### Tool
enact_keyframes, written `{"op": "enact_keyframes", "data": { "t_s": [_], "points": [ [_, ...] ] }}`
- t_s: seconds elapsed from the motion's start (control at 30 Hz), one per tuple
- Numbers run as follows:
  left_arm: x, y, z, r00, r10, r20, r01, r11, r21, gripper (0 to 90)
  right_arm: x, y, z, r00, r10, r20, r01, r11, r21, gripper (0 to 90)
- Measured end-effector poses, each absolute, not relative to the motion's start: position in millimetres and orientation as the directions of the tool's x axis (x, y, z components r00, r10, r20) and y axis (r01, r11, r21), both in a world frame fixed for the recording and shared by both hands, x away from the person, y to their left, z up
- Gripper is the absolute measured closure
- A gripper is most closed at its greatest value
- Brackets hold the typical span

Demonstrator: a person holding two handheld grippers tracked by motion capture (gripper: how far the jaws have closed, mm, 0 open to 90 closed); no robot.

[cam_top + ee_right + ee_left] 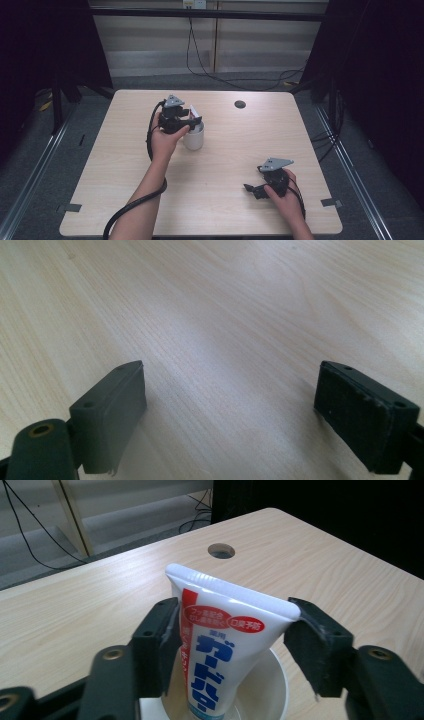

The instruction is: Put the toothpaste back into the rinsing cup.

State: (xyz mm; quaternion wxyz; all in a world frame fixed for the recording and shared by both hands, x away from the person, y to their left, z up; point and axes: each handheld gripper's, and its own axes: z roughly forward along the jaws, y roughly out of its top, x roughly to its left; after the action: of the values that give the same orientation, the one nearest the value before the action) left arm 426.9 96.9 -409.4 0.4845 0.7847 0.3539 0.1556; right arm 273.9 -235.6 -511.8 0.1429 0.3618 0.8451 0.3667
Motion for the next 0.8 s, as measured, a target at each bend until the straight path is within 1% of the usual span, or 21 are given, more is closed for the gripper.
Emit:
{"op": "enact_keyframes", "data": {
  "t_s": [0.07, 0.13, 0.2, 0.3, 0.43, 0.8],
  "points": [
    [426.8, 97.5, -409.2, 0.703, 0.706, -0.089, 0.403, -0.291, 0.868, 33.0, 273.9, -235.6, -511.8, -0.697, 0.716, 0.024, 0.507, 0.469, 0.723, 12.7],
    [427.0, 97.4, -409.4, 0.706, 0.702, -0.089, 0.403, -0.295, 0.866, 30.5, 274.0, -235.7, -511.8, -0.697, 0.716, 0.024, 0.507, 0.469, 0.723, 12.7],
    [426.4, 97.5, -408.9, 0.711, 0.7, -0.06, 0.388, -0.32, 0.864, 27.3, 273.9, -235.6, -511.8, -0.697, 0.716, 0.024, 0.507, 0.469, 0.723, 12.7],
    [425.6, 97.0, -409.2, 0.72, 0.692, -0.049, 0.381, -0.335, 0.862, 23.6, 273.9, -235.6, -511.8, -0.697, 0.716, 0.024, 0.507, 0.469, 0.723, 12.7],
    [425.6, 99.1, -408.0, 0.715, 0.695, -0.073, 0.394, -0.314, 0.864, 17.6, 273.9, -235.6, -511.8, -0.697, 0.716, 0.024, 0.507, 0.469, 0.723, 12.7],
    [421.9, 105.5, -402.4, 0.717, 0.691, -0.094, 0.403, -0.3, 0.865, 13.6, 273.9, -235.6, -511.8, -0.697, 0.716, 0.024, 0.507, 0.469, 0.723, 12.7]
  ]
}}
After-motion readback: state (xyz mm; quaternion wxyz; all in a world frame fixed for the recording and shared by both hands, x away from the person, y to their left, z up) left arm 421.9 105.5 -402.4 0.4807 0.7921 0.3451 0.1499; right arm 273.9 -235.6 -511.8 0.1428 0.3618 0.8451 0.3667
